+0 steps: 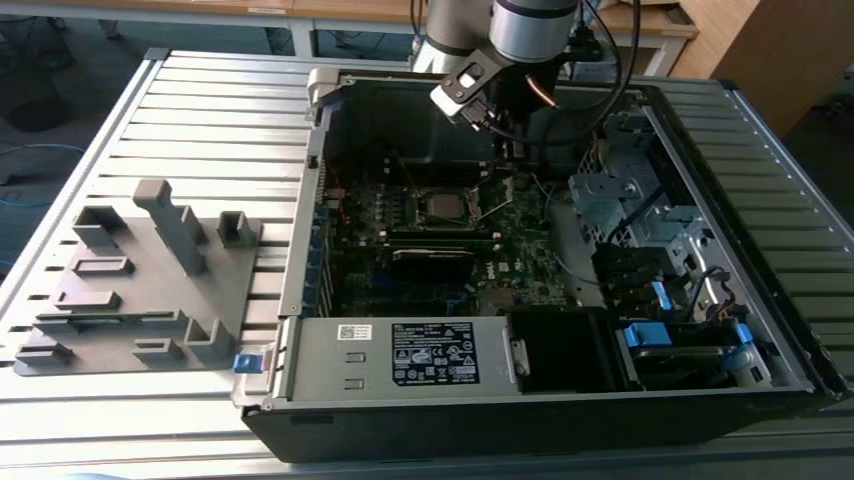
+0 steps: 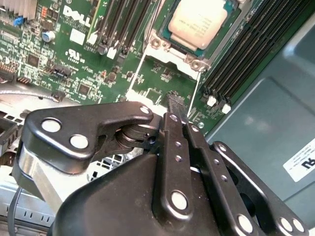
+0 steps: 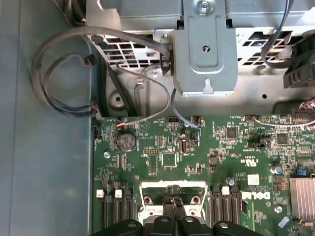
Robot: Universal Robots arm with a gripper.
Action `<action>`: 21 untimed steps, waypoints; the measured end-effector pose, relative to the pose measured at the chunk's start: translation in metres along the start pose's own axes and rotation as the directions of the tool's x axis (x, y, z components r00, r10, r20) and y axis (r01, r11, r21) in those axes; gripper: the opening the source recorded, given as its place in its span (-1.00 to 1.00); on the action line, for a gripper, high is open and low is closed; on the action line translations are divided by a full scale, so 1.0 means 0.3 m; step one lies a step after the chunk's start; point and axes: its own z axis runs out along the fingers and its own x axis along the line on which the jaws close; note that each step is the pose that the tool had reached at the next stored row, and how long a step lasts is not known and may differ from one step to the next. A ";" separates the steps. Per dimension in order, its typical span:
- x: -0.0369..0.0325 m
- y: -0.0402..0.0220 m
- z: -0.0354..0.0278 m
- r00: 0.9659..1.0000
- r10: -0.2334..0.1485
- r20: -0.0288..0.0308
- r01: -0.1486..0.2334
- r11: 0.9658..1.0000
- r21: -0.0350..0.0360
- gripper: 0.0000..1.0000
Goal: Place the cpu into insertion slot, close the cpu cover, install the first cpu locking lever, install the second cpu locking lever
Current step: 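Close the cpu cover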
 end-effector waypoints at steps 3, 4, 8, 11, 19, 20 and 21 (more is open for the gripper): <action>0.000 0.002 0.000 1.000 0.000 0.000 0.000 1.000 0.000 -0.79; 0.000 0.002 0.000 1.000 0.000 0.000 0.000 1.000 0.000 -0.79; 0.000 0.006 0.000 1.000 0.000 0.000 0.000 1.000 0.000 -0.79; 0.001 0.019 0.001 1.000 0.000 0.000 0.000 1.000 0.000 -0.79; 0.003 0.066 0.005 1.000 0.000 0.000 0.000 1.000 0.000 -0.79; 0.003 0.073 0.005 1.000 0.000 0.000 0.000 1.000 0.000 -0.79; 0.003 0.079 0.006 1.000 0.000 0.000 0.000 1.000 0.000 -0.79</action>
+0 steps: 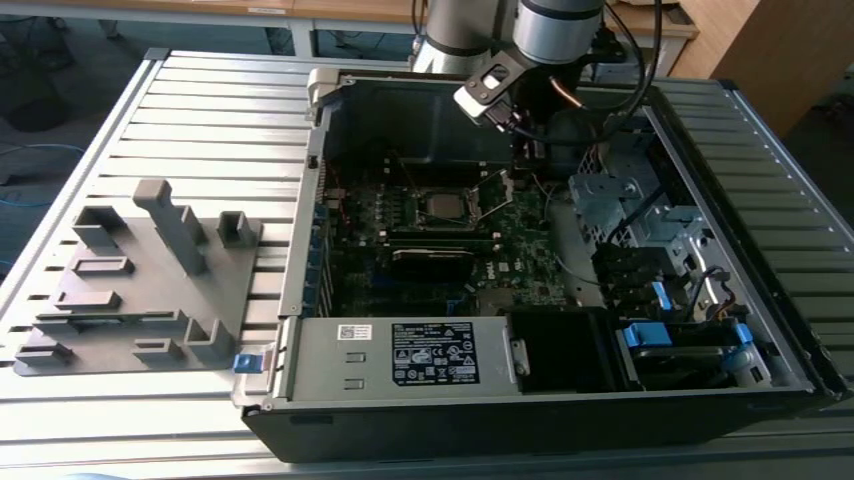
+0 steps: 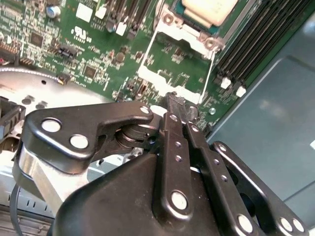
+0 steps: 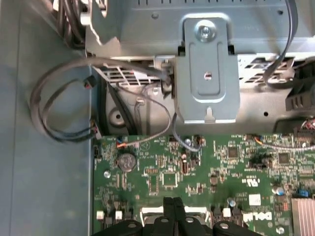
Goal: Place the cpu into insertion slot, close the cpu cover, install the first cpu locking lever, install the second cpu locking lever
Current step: 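Close the cpu cover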
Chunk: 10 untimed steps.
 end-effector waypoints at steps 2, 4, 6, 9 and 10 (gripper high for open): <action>0.001 0.013 0.001 1.000 0.000 0.000 0.000 1.000 0.000 -0.79; 0.001 0.026 0.002 1.000 0.000 0.000 0.000 1.000 0.000 -0.79; 0.001 0.037 0.003 1.000 0.000 0.000 0.000 1.000 0.000 -0.79; 0.002 0.042 0.003 1.000 0.000 0.000 0.000 1.000 0.000 -0.79; 0.002 0.042 0.003 1.000 0.000 0.000 0.000 1.000 0.000 -0.79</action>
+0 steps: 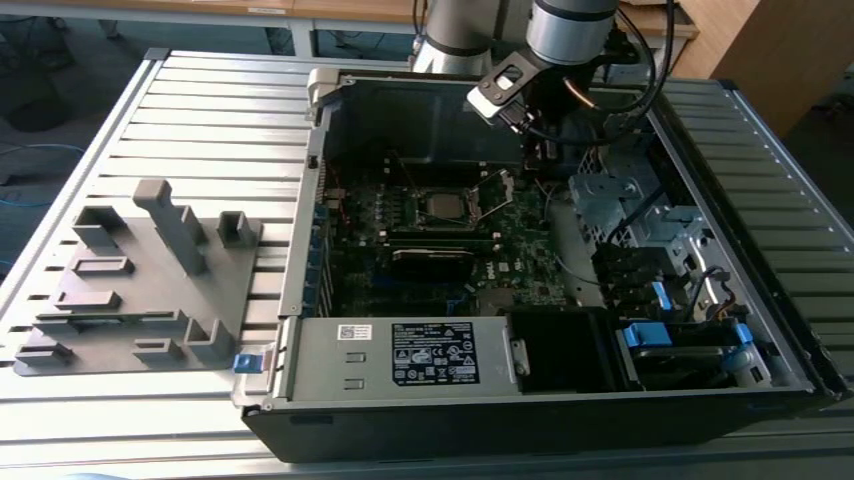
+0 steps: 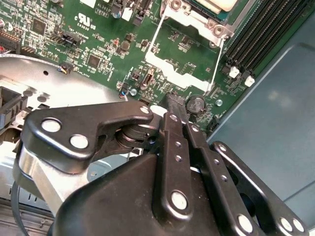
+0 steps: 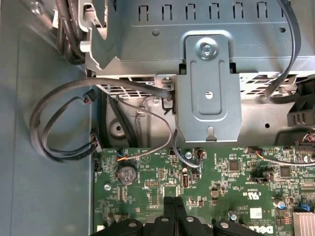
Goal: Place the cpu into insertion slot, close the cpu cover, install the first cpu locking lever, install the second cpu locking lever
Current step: 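Close the cpu cover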
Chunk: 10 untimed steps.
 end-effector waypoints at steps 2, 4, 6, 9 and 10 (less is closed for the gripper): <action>0.000 0.000 0.000 1.000 0.000 0.000 0.000 1.000 0.000 -0.79; 0.000 0.000 0.001 1.000 0.000 0.000 0.000 1.000 0.000 -0.79; 0.000 0.000 0.005 1.000 0.000 0.000 0.000 1.000 0.000 -0.79; 0.000 0.000 0.013 1.000 0.000 0.001 0.000 1.000 0.000 -0.79; 0.000 -0.001 0.015 1.000 0.000 0.003 0.000 1.000 0.000 -0.79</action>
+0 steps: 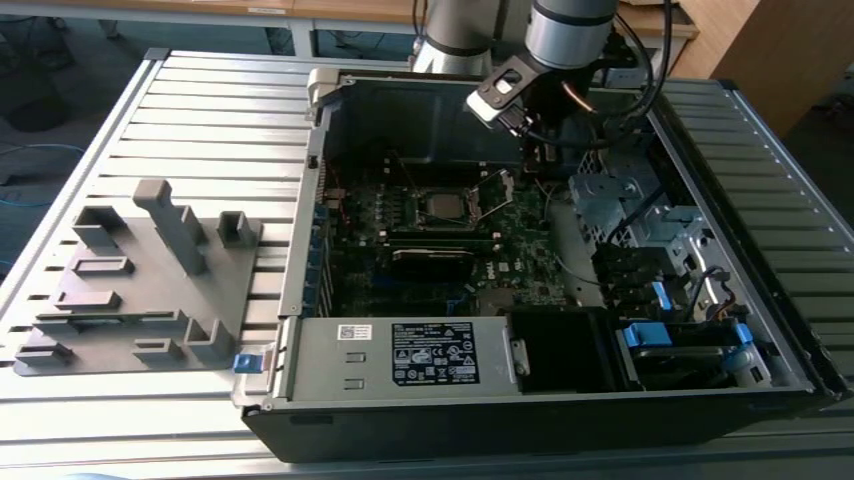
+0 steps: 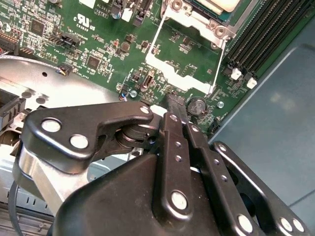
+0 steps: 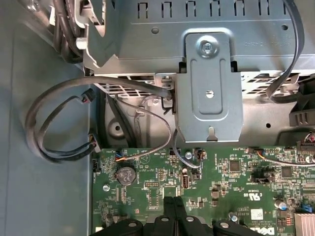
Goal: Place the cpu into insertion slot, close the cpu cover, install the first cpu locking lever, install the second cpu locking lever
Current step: 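Close the cpu cover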
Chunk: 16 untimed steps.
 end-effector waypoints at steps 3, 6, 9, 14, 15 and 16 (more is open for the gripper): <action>0.000 -0.001 0.009 1.000 0.000 0.004 0.000 1.000 0.000 -0.79; 0.000 -0.002 0.021 1.000 0.000 0.006 0.000 1.000 0.000 -0.79; 0.000 -0.002 0.033 1.000 0.000 0.008 0.000 1.000 0.000 -0.79; 0.000 -0.003 0.049 1.000 -0.001 0.011 0.001 1.000 0.000 -0.79; 0.000 -0.004 0.050 1.000 -0.001 0.011 0.001 1.000 0.000 -0.79; 0.000 -0.004 0.051 1.000 -0.001 0.011 0.001 1.000 0.000 -0.79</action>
